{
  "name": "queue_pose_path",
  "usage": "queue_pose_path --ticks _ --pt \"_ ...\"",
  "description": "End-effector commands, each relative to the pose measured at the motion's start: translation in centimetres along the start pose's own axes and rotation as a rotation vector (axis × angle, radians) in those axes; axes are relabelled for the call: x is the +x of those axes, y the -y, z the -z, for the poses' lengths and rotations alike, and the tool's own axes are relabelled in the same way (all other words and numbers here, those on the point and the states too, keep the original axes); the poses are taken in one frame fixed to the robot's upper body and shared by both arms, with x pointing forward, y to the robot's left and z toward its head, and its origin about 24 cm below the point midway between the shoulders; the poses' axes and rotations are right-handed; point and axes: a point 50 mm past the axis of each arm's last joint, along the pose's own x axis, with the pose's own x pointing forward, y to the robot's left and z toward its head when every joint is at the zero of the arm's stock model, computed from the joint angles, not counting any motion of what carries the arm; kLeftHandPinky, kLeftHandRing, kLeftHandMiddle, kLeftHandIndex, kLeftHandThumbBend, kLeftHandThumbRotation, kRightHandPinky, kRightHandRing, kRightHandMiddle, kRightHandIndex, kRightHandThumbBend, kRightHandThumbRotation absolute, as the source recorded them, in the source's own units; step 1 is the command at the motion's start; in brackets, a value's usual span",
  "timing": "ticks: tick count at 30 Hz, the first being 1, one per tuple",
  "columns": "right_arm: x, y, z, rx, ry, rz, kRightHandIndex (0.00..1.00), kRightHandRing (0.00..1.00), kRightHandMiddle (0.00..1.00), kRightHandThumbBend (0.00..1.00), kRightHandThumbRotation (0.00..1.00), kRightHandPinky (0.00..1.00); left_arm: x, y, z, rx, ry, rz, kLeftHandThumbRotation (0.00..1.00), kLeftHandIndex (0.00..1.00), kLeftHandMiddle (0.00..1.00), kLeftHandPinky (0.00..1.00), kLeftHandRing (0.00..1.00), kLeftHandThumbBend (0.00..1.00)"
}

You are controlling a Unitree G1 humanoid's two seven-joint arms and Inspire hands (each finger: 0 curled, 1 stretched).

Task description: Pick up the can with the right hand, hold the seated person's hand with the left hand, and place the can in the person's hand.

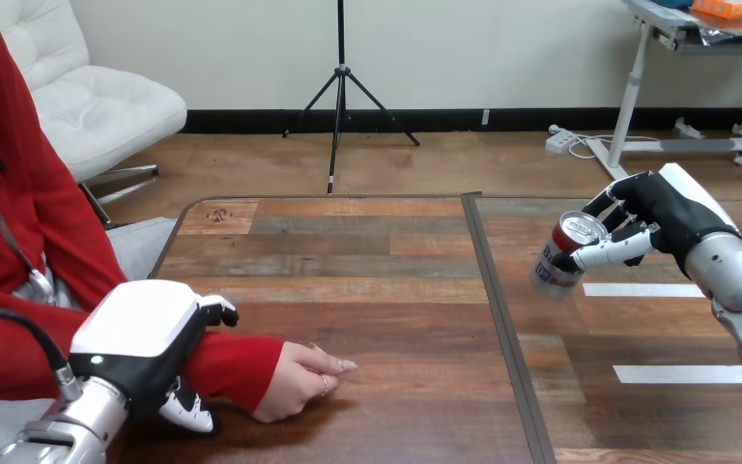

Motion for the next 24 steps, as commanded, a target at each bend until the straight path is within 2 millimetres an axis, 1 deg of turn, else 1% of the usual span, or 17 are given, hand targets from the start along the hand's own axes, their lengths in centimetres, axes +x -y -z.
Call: queue_pose_path --ticks 1,14,24 --pt "0.3 3.4 -2.8 0.011 0.110 0.099 0.49 0.38 0.44 0.78 0.00 0.35 1.4 -2.0 -0.1 0.018 0.032 -0.077 0.00 0.75 0.76 0.67 0.74 1.00" --pt "0.3 3.5 -2.9 0.012 0.115 0.099 0.49 0.38 0.43 0.78 0.00 0.35 2.2 -1.5 -0.3 0.021 0.058 -0.042 0.00 0.73 0.74 0.66 0.72 1.00" --pt "0.2 3.5 -2.9 0.017 0.122 0.101 0.49 0.38 0.43 0.78 0.00 0.34 2.8 -0.7 -0.8 0.024 0.067 -0.023 0.00 0.71 0.73 0.66 0.71 1.00"
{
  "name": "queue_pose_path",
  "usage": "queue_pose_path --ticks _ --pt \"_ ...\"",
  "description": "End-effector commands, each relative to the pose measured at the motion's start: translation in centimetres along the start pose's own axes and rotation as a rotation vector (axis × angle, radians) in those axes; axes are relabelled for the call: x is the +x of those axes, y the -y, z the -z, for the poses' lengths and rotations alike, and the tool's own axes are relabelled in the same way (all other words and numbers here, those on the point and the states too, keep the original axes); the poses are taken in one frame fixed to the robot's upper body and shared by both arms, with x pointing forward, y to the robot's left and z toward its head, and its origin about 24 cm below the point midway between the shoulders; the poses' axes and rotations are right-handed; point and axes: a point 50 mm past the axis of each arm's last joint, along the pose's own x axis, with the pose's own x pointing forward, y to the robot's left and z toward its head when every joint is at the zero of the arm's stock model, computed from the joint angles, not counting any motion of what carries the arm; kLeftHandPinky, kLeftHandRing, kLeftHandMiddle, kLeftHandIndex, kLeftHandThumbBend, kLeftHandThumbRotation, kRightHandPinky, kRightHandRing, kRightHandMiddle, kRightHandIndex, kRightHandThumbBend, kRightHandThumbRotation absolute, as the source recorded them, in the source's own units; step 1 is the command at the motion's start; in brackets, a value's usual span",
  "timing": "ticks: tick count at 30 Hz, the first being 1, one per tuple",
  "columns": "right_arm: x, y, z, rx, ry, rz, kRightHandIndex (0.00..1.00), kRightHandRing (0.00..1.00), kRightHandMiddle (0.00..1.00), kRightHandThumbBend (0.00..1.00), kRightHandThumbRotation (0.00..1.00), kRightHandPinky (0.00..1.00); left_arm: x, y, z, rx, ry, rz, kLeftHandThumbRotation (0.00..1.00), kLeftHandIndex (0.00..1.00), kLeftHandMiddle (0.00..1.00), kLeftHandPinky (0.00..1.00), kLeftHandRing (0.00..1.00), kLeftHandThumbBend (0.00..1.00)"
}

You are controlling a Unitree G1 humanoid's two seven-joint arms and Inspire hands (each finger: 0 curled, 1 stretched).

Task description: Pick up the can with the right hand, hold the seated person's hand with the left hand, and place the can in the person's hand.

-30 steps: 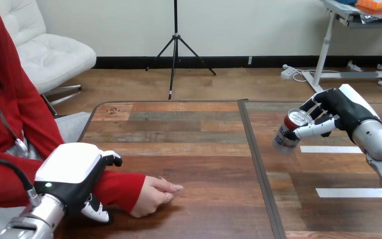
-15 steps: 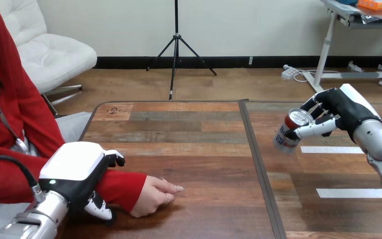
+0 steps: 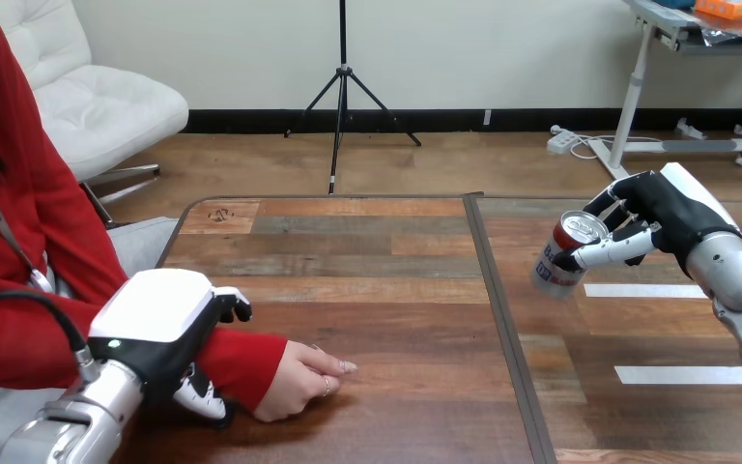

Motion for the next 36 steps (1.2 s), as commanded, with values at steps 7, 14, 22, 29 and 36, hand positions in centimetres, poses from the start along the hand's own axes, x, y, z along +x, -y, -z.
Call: queue_pose_path --ticks 7,14,22,29,36 --pt "0.3 3.3 -3.0 0.026 0.122 0.098 0.49 0.38 0.43 0.79 0.00 0.34 1.4 0.1 -1.0 0.003 0.037 -0.036 0.00 0.67 0.70 0.63 0.68 1.00" --pt "0.3 3.2 -3.0 0.026 0.114 0.098 0.49 0.38 0.43 0.79 0.00 0.34 1.8 0.8 -1.5 -0.031 0.033 -0.044 0.00 0.60 0.63 0.55 0.60 0.97" --pt "0.4 3.2 -3.1 0.025 0.118 0.093 0.49 0.38 0.43 0.79 0.00 0.35 2.1 1.5 -2.0 -0.048 0.052 -0.069 0.00 0.50 0.50 0.41 0.47 0.93" --pt "0.4 3.1 -3.1 0.040 0.121 0.089 0.48 0.38 0.43 0.79 0.00 0.35 2.2 1.7 -2.2 -0.051 0.061 -0.060 0.00 0.45 0.44 0.36 0.42 0.87" --pt "0.4 3.2 -3.2 0.040 0.123 0.090 0.48 0.39 0.43 0.79 0.00 0.35 2.3 1.7 -2.2 -0.046 0.051 -0.029 0.00 0.43 0.44 0.36 0.41 0.83"
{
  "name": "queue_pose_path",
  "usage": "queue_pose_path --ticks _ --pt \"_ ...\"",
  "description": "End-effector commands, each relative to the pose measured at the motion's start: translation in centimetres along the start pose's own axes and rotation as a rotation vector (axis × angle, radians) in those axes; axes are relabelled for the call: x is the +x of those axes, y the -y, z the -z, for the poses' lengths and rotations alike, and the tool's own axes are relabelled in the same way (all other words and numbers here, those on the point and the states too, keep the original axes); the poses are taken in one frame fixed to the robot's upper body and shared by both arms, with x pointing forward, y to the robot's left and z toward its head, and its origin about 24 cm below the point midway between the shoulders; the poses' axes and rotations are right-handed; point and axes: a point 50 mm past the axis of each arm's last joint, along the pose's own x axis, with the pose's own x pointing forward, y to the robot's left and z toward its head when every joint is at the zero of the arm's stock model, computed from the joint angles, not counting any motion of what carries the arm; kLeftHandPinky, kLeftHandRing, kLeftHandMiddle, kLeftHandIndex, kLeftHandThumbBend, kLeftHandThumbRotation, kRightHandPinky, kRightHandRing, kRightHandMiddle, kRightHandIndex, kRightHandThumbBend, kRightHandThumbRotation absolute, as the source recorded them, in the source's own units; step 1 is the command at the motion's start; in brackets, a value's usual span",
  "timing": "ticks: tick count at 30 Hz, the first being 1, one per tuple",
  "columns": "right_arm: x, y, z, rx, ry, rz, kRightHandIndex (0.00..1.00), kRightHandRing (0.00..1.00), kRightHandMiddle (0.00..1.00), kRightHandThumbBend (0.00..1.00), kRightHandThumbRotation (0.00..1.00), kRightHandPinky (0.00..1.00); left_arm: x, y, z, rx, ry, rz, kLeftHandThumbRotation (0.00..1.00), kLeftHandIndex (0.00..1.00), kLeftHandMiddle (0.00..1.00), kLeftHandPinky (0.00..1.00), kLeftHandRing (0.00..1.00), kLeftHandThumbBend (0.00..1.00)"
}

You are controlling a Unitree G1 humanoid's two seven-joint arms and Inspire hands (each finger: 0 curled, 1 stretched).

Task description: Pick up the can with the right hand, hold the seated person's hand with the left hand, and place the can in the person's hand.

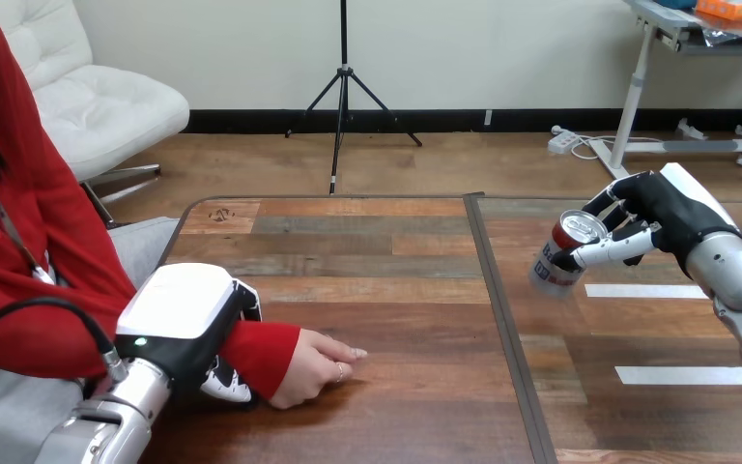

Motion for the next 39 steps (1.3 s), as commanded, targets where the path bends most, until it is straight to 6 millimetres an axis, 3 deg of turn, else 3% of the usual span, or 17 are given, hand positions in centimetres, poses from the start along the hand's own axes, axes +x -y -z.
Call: queue_pose_path --ticks 1,24,39 --pt "0.3 3.1 -3.2 0.024 0.124 0.097 0.48 0.39 0.43 0.79 0.00 0.35 0.7 0.6 -0.9 -0.016 0.025 0.043 0.00 0.43 0.43 0.36 0.41 0.83" --pt "0.4 2.9 -3.3 0.022 0.123 0.095 0.48 0.38 0.43 0.79 0.00 0.35 0.7 0.5 -0.6 -0.051 0.019 0.036 0.00 0.40 0.38 0.31 0.35 0.80" --pt "0.6 2.5 -4.1 0.026 0.153 0.084 0.49 0.37 0.43 0.79 0.01 0.34 0.5 -1.4 -0.9 -0.132 0.033 -0.091 0.00 0.39 0.39 0.31 0.36 0.81"
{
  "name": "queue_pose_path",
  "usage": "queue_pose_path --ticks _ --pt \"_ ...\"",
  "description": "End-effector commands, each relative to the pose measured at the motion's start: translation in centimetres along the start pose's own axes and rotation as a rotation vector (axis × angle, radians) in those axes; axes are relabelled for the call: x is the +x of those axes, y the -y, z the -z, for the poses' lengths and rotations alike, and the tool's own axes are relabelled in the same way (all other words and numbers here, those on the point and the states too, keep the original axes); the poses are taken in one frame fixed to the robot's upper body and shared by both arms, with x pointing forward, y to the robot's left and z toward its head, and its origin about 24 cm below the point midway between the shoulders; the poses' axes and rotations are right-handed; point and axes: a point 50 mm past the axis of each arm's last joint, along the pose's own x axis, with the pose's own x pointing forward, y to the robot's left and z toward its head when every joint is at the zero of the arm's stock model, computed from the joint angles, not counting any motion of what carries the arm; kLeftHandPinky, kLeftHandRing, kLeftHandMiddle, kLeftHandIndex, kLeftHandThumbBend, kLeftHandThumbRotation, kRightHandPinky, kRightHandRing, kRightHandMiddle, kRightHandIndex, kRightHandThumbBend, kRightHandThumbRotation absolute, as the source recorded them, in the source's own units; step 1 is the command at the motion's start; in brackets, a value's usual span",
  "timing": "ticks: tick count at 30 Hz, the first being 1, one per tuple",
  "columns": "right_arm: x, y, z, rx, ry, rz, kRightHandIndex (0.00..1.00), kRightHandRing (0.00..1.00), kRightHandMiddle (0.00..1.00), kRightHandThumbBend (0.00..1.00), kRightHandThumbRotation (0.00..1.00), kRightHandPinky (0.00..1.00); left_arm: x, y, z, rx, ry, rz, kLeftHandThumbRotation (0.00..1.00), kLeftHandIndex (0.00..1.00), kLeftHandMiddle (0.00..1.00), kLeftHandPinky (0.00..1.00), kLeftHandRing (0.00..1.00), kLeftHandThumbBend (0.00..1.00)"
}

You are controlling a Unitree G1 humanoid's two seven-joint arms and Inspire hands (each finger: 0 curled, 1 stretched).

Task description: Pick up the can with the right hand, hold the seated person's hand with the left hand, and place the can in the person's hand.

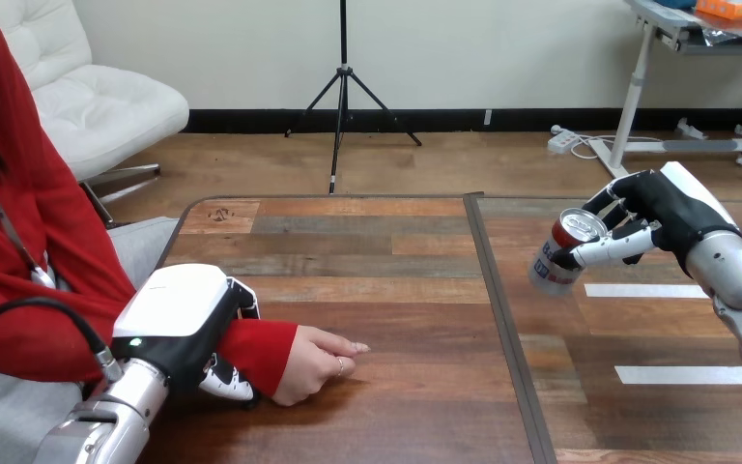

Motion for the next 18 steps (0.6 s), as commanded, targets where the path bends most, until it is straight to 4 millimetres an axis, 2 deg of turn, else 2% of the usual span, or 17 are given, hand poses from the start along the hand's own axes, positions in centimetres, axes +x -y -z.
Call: queue_pose_path --ticks 1,9,18 --pt "0.6 2.3 -4.1 0.020 0.155 0.082 0.49 0.37 0.43 0.79 0.00 0.33 0.5 -1.5 -1.3 -0.051 0.059 -0.103 0.00 0.39 0.39 0.31 0.36 0.81" --pt "0.7 2.0 -4.8 0.037 0.187 0.074 0.48 0.36 0.41 0.79 0.01 0.32 0.5 -2.8 -1.8 -0.087 0.086 -0.190 0.00 0.38 0.38 0.30 0.34 0.82" --pt "0.8 1.2 -6.3 0.035 0.238 0.065 0.47 0.35 0.41 0.79 0.00 0.31 0.5 -5.3 -3.0 -0.125 0.116 -0.321 0.00 0.38 0.37 0.29 0.33 0.87"
